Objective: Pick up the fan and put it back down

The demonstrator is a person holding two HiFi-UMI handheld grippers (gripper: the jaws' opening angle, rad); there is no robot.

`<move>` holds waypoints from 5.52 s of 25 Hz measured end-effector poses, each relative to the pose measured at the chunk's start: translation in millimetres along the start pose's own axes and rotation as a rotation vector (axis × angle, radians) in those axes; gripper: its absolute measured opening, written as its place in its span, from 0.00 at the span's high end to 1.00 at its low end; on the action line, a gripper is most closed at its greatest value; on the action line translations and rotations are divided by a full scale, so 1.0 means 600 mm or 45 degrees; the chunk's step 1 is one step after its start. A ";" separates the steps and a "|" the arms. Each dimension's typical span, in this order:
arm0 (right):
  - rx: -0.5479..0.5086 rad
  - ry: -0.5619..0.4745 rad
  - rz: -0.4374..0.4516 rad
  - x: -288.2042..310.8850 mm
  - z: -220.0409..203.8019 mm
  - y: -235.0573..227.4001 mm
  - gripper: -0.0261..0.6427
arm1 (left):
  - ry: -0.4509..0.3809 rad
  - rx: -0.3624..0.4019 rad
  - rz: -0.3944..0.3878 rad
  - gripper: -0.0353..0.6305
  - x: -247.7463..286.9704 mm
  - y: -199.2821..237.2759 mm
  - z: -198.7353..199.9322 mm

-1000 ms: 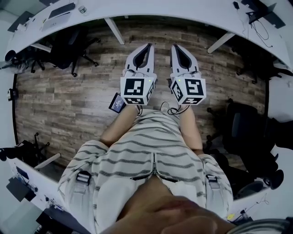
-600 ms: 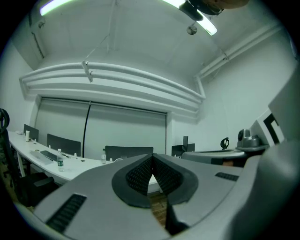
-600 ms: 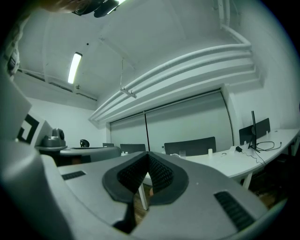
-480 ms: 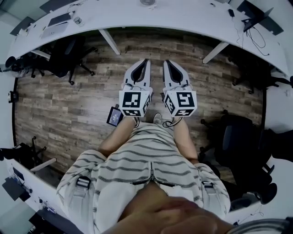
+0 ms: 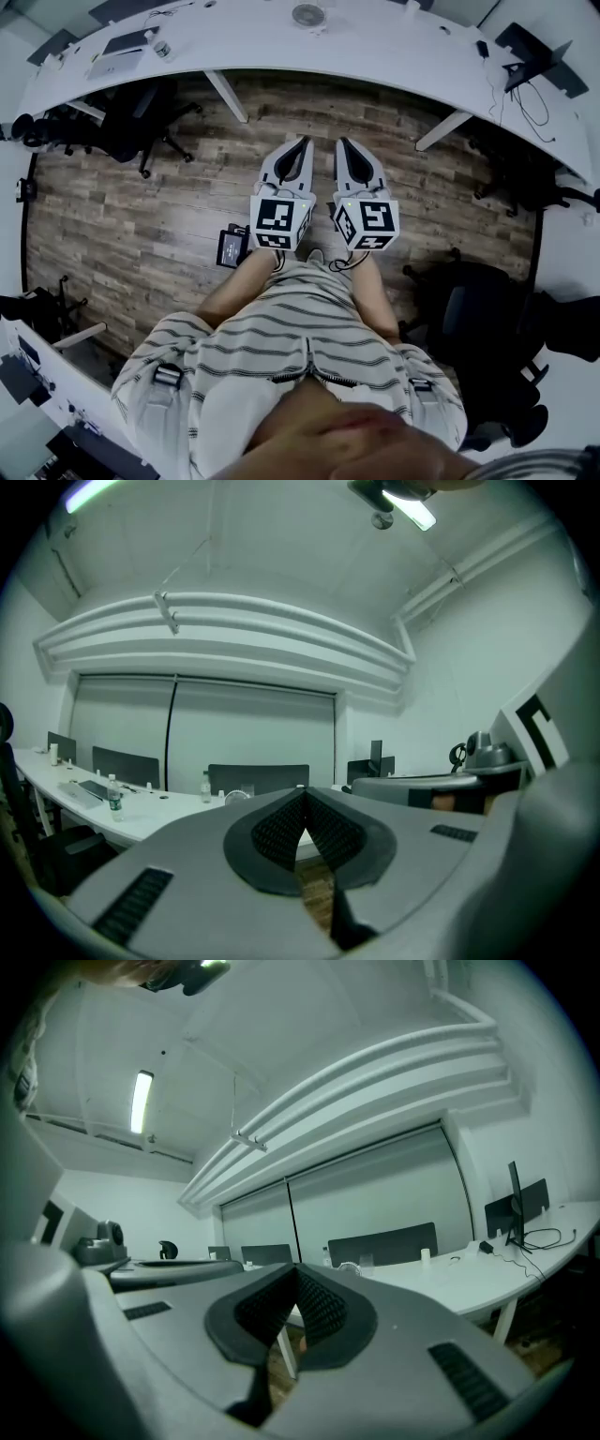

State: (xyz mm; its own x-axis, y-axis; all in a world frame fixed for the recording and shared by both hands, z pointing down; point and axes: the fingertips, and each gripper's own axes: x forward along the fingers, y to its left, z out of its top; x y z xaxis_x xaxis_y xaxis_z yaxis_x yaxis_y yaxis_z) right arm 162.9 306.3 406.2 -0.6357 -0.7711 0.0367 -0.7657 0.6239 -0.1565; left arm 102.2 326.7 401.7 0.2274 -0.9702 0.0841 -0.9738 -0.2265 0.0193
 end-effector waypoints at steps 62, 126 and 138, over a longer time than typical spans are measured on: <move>-0.017 0.053 -0.151 0.741 0.056 -0.333 0.95 | 0.007 0.089 -0.188 0.94 0.733 0.365 0.060; 0.012 0.101 -0.371 0.881 0.032 -0.334 0.95 | 0.750 1.026 -1.320 0.58 0.988 0.595 -0.274; 0.007 0.109 -0.393 0.879 0.029 -0.339 0.95 | 0.916 1.068 -1.432 0.56 1.025 0.608 -0.317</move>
State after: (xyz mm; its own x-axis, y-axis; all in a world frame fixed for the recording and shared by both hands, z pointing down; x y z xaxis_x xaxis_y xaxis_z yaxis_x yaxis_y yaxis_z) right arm -14.9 -229.8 440.3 -0.3796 -0.9101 0.1661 -0.9233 0.3614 -0.1300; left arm -113.3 -336.4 650.3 0.5201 -0.0921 0.8491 0.0193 -0.9927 -0.1195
